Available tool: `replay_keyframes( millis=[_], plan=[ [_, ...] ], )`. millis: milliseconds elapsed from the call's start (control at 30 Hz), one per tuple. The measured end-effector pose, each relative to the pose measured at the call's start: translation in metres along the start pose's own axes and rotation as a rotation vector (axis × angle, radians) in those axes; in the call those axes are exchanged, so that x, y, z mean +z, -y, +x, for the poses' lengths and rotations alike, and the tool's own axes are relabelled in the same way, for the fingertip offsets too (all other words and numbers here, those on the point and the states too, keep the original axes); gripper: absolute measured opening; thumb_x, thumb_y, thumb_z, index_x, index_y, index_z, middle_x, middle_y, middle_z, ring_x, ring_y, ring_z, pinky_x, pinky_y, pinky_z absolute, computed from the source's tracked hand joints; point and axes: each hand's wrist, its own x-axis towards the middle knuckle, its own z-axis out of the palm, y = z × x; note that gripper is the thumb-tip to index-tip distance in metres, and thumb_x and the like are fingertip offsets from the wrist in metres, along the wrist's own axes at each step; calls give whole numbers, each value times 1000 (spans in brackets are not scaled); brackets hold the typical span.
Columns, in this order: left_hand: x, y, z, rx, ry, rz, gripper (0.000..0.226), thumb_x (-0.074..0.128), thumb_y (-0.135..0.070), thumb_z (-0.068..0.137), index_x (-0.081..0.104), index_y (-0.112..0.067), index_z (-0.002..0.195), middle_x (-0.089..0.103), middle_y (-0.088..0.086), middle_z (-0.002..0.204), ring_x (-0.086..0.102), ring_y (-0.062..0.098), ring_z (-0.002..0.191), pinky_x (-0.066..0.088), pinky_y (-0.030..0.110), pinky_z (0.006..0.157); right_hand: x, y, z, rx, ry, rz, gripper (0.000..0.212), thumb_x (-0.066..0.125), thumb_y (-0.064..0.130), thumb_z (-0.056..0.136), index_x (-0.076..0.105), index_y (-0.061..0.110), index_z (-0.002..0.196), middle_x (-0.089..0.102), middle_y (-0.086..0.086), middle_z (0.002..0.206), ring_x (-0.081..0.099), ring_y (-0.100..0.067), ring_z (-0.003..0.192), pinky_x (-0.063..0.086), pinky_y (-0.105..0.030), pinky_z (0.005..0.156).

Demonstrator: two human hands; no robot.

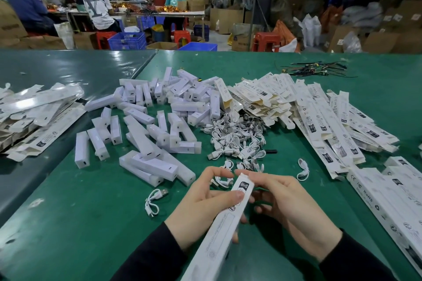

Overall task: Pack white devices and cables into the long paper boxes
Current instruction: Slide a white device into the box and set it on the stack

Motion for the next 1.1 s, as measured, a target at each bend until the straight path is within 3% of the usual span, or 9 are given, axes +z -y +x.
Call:
replay_keyframes(
  millis=[133,333,433,500,667,800,933,1033,1100],
  plan=[
    [-5,-6,0,-71,-28,-18,55,65,-17,71,42,-7,119,63,27,64,55,24,35,47,25,36,3,-3,-4,-202,-13,-140,22,58,28,94,80,27,96,73,-13,93,62,-13,81,46,-18,62],
    [-6,-14,-1,-138,39,-261,50,71,-29,70,59,-1,110,63,19,62,59,22,41,42,20,30,7,-7,1,-282,32,105,20,77,29,72,77,17,87,73,-3,83,63,-10,72,53,-20,61],
    [-13,-8,0,61,-117,-604,60,43,-56,84,57,-6,113,64,21,77,59,23,52,45,22,37,8,-11,2,-356,-120,142,39,89,27,58,64,8,81,67,-4,73,61,-12,62,52,-20,57],
    [-18,-6,2,243,-281,-527,68,41,-68,82,62,-14,116,70,13,94,68,24,78,55,29,54,15,-14,2,-429,-173,4,45,91,28,56,59,10,82,69,-2,72,61,-11,60,51,-21,55],
    [-23,-12,4,399,-585,-407,34,59,-31,81,60,-13,109,73,8,90,71,21,83,58,33,67,39,-20,0,-626,8,-398,29,77,45,74,62,22,81,67,5,86,65,-13,79,53,-34,70],
    [-37,-22,-4,493,-563,-567,8,49,-16,95,57,-16,92,55,1,65,44,10,45,41,19,40,44,-24,12,-670,-30,-962,43,34,56,94,68,35,107,47,6,143,27,-10,141,23,-41,114],
    [-36,-24,-3,478,-470,-605,5,49,-16,86,48,-17,90,41,-1,61,31,8,40,32,16,35,64,-32,30,-542,98,-1291,45,21,53,97,48,46,132,6,-3,164,-24,-16,147,-26,-46,112],
    [-31,-20,0,394,-415,-577,19,52,-21,85,40,-15,98,42,1,60,30,8,36,31,17,31,70,-34,41,-521,51,-1289,36,33,43,100,61,36,121,37,3,147,0,-14,150,-20,-47,112],
    [-32,-16,2,338,-399,-546,20,49,-27,93,36,-18,106,46,2,62,31,9,33,33,19,31,62,-28,43,-598,-80,-1218,27,48,43,98,73,32,103,54,10,127,32,-12,139,4,-45,116]
  ],
)
